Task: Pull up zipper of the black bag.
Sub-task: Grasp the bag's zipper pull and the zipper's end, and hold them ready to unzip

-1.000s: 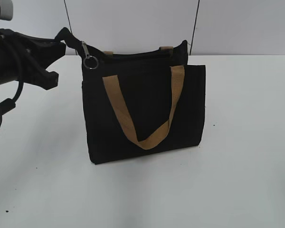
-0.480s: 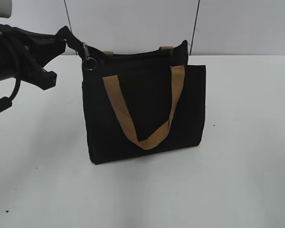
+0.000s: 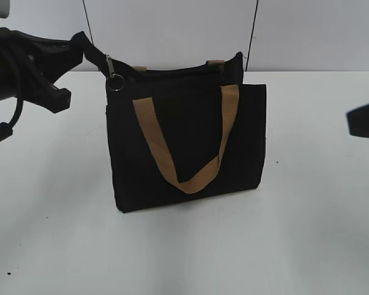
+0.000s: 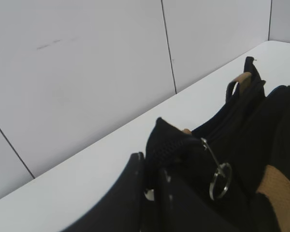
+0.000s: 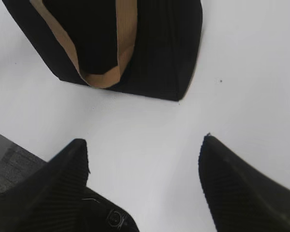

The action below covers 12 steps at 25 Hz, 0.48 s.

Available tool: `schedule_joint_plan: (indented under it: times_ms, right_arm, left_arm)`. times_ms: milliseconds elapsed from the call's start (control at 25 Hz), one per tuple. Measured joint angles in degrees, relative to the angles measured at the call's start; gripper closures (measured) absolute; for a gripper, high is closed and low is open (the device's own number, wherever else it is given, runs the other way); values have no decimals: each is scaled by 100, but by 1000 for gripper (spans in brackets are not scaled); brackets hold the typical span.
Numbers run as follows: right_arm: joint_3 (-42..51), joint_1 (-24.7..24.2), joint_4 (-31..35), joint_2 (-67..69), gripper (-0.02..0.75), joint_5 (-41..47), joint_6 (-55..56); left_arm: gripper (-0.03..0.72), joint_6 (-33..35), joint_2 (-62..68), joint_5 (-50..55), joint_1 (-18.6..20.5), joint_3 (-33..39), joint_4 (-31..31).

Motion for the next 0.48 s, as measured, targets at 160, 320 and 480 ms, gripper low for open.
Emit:
schedule_joint_plan:
  times_ms: [160, 320, 480]
  right_arm:
    - [-455, 748, 7, 929, 193, -610, -216]
    - [-700, 1574, 24, 1713, 193, -1415, -455]
    - [-729, 2210, 28, 2335, 193, -2586, -718]
  left_arm:
    - [656, 0, 0, 0, 0, 0, 0]
    - [656, 0, 0, 0, 0, 0, 0]
    - [656, 0, 0, 0, 0, 0, 0]
